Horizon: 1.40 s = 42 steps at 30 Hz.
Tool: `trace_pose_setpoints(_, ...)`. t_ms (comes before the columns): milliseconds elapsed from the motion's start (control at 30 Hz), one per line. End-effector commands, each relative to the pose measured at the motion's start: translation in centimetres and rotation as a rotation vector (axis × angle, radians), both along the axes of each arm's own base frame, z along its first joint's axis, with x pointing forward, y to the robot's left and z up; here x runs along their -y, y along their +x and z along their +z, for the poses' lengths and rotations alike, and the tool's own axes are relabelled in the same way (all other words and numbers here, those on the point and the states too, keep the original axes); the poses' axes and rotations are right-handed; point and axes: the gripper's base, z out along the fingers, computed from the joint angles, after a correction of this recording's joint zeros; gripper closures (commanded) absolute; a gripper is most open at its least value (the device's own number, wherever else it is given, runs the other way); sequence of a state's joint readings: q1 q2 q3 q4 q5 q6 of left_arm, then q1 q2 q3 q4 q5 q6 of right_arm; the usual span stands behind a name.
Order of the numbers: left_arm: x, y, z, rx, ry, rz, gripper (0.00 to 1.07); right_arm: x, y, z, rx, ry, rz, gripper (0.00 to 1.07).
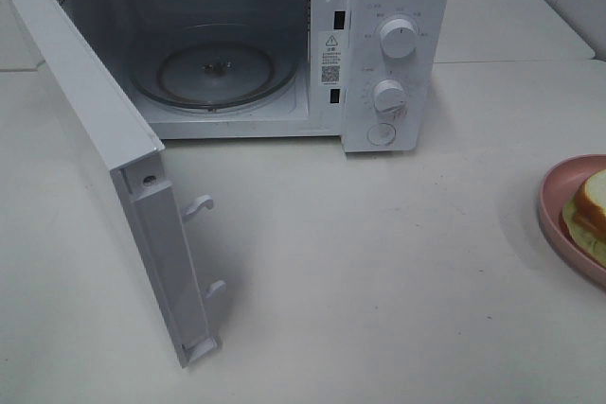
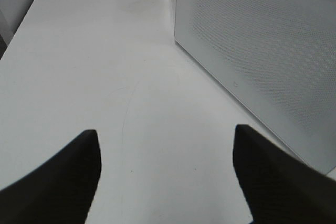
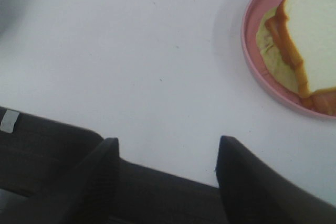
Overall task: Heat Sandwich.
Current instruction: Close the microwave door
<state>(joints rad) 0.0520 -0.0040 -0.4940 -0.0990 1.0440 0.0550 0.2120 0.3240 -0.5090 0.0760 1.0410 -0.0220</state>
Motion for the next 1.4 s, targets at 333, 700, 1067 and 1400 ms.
trace_pose_setpoints(333, 0.0, -0.2, 0.0, 0.021, -0.002, -0.002, 0.41, 0.7, -2.4, 0.3, 0.169, 0.032, -0.022, 0.52)
trace_pose_setpoints(700, 0.0, -0.2, 0.0, 0.021, -0.002, -0.002, 0.41, 1.2, -5.0, 0.3, 0.339, 0.071, -0.025, 0.52)
trace_pose_setpoints(1067, 0.0, -0.1, 0.0, 0.017, -0.001, -0.003, 0.41, 1.2, -5.1, 0.3, 0.345, 0.070, -0.052, 0.52)
trace_pose_setpoints(1400, 0.0, -0.1, 0.0, 0.017, -0.001, -0.003, 0.41, 1.1, -5.0, 0.3, 0.348, 0.053, -0.150, 0.52)
